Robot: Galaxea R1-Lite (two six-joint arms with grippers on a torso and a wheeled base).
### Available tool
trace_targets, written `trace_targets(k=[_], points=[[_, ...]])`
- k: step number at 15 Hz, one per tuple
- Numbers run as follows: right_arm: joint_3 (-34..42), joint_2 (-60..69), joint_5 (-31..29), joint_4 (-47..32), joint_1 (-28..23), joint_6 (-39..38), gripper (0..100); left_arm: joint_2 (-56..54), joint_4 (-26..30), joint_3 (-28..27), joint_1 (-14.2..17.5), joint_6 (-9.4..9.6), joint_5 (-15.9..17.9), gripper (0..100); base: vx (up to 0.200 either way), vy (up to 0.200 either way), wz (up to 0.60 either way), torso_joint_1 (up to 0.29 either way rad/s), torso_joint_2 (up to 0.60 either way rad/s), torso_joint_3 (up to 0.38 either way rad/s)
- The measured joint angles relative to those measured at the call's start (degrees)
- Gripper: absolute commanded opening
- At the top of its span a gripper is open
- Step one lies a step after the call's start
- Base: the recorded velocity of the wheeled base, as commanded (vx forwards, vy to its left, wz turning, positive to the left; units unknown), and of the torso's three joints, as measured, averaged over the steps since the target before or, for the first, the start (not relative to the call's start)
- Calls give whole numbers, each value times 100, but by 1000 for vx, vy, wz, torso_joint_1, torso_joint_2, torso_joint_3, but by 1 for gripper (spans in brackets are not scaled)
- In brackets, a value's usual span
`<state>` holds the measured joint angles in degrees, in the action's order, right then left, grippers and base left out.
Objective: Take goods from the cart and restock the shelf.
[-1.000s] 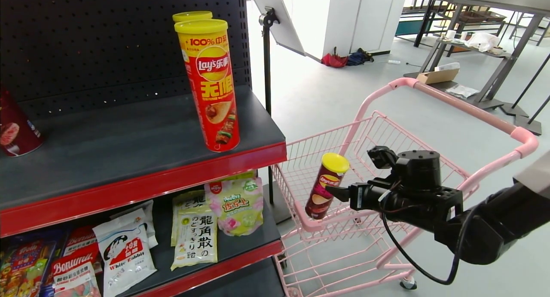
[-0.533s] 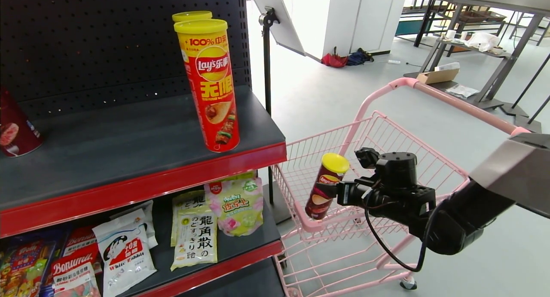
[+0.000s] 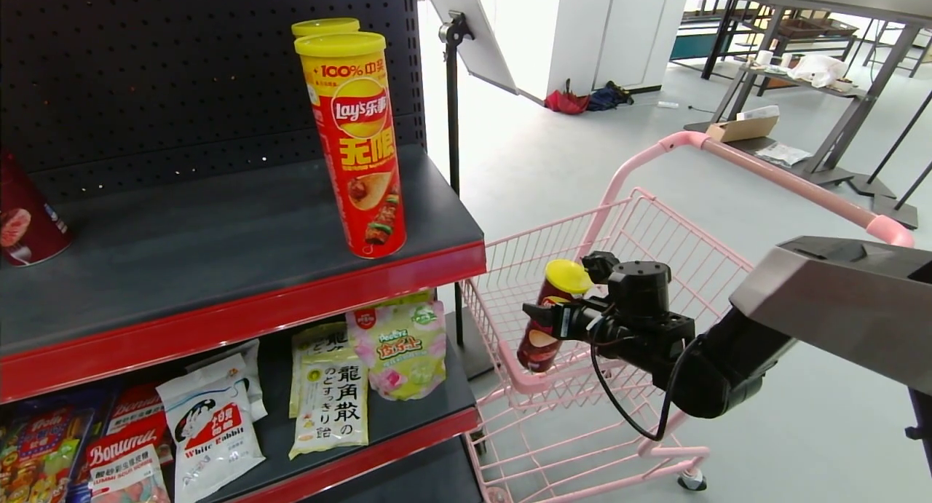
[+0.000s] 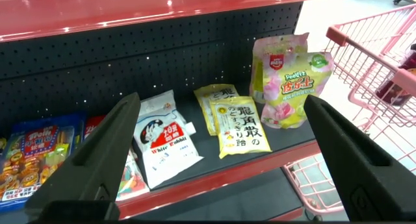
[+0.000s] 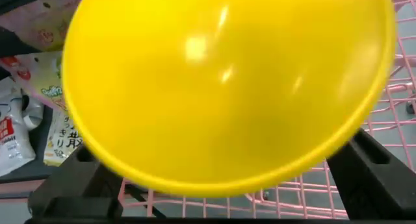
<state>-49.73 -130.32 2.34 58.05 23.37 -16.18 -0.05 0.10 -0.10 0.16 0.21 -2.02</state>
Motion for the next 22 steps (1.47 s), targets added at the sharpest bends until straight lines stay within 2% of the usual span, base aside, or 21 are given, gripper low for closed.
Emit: trace_targets(k=[2, 3, 6, 11, 14, 18, 22], points=[[-115, -110, -57, -5, 52, 1, 100, 0, 0, 0, 0, 4, 2, 100, 0, 0, 0, 0, 0, 0], [-156, -155, -115, -2, 79, 6, 0, 0, 0, 0, 0, 4, 2, 100, 0, 0, 0, 0, 0, 0], [-363, -308, -379, 2, 166, -44, 0, 0, -2, 0, 0, 4, 2, 100, 0, 0, 0, 0, 0, 0], [-435, -363, -384, 17, 199, -7, 0, 0, 0, 0, 0, 0, -2, 100, 0, 0, 0, 0, 0, 0], [-678, 11, -299, -222, 16, 694, 0, 0, 0, 0, 2, 1, 2, 100, 0, 0, 0, 0, 0, 0], [-1115, 1147, -172, -1185, -317, 1306, 0, 0, 0, 0, -2, 1, 6, 100, 0, 0, 0, 0, 0, 0], [-1254, 3054, -234, -2625, -452, 1655, 0, 0, 0, 0, 0, -13, 11, 100, 0, 0, 0, 0, 0, 0]])
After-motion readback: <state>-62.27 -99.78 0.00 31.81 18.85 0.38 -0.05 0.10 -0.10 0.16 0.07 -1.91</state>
